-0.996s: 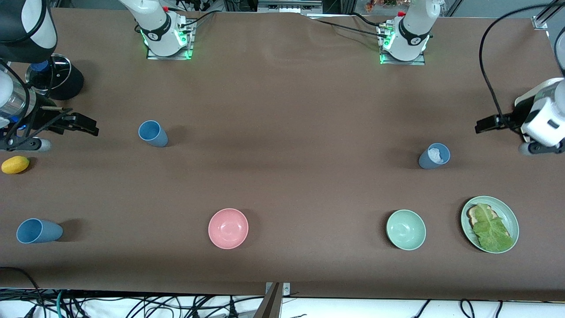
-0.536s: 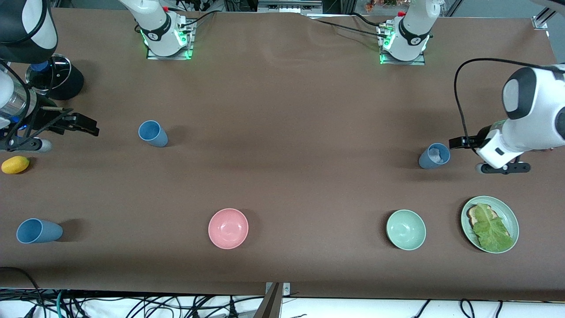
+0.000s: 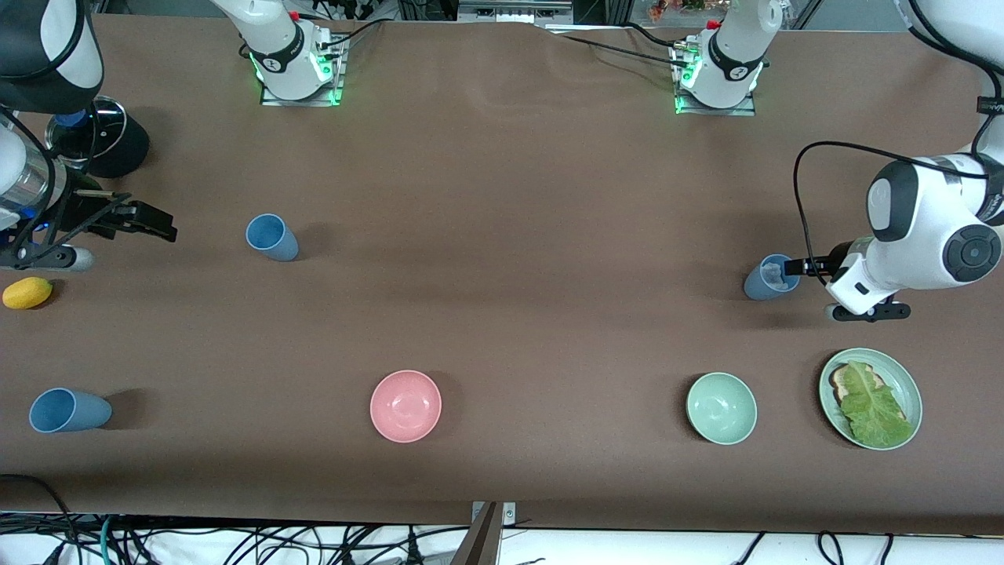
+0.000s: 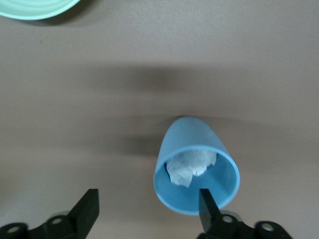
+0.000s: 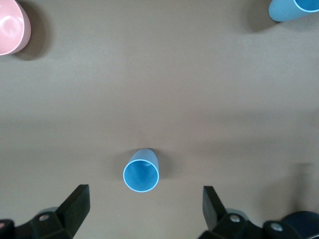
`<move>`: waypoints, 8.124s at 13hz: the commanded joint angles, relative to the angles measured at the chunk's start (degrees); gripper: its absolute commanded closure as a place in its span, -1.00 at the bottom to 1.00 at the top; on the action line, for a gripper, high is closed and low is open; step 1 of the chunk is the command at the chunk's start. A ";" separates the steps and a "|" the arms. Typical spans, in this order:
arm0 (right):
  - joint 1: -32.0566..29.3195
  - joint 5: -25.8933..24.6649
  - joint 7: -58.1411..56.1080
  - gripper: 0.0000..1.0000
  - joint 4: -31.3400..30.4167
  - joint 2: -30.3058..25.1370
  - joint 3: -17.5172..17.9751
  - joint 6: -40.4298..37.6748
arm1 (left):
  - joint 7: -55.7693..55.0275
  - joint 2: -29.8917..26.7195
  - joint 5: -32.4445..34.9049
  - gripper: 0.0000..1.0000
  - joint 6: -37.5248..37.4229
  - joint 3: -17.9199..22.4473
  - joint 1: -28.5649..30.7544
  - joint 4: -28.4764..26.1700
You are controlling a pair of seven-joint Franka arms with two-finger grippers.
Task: Stack blue cups with both arms
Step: 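Reach the left gripper to the tissue-filled blue cup and grasp it, then lift the tissue cup with the left gripper and carry it toward the table middle, then set the tissue cup down with the left gripper while the right gripper reaches a cup, then grasp the empty blue cup with the right gripper, then carry the blue cup with the right gripper over the tissue cup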
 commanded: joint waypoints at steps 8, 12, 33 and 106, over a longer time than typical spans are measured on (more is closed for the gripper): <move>0.16 -0.58 0.80 -1.00 -0.70 -0.62 0.12 0.61 | 2.60 5.08 -7.70 1.00 3.11 -0.72 2.19 1.00; 0.16 -0.57 0.80 -1.00 -0.70 -0.62 0.12 0.52 | 2.25 4.64 -7.70 1.00 -1.17 -1.33 1.67 4.76; 0.16 -0.49 0.80 -1.00 -0.70 -0.45 0.12 0.61 | -43.37 14.04 -7.71 1.00 5.30 -15.31 -31.12 16.47; 35.05 3.73 53.88 1.00 17.94 31.10 11.81 22.23 | -4.43 -23.57 -2.43 -1.00 -21.06 -1.52 -9.67 11.11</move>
